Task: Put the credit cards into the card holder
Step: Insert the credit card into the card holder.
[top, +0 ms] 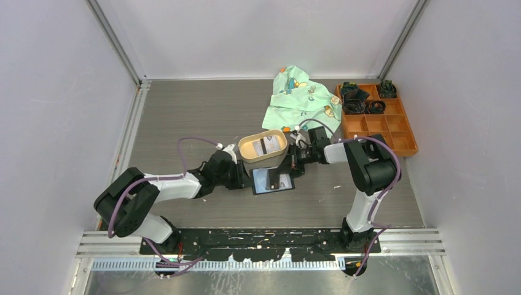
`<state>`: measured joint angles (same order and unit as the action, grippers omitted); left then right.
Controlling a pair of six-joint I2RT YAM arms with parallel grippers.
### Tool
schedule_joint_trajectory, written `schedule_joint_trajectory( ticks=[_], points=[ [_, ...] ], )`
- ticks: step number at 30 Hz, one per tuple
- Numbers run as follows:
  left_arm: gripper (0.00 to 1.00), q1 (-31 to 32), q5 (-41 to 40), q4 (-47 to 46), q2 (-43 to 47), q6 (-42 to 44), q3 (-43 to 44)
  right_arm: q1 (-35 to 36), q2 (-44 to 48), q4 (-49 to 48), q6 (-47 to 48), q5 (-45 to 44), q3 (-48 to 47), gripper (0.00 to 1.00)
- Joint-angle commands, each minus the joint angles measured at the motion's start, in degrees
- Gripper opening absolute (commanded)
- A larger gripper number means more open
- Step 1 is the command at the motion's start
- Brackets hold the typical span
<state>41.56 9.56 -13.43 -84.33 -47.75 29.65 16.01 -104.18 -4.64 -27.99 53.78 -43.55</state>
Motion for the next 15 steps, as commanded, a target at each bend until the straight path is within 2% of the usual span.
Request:
schedule_joint_trajectory(
  ticks=[1, 15],
  points=[
    [0.34, 0.19, -0.95, 1.52, 2.65, 1.25, -0.01, -0.19, -1.99, -0.06, 1.43, 2.27, -3.19, 0.01],
    [0.34, 0.23, -0.5, 2.75, 6.44, 1.31, -0.24, 0.53, -3.43, 5.08, 5.18, 0.78, -6.13, 0.04]
  ],
)
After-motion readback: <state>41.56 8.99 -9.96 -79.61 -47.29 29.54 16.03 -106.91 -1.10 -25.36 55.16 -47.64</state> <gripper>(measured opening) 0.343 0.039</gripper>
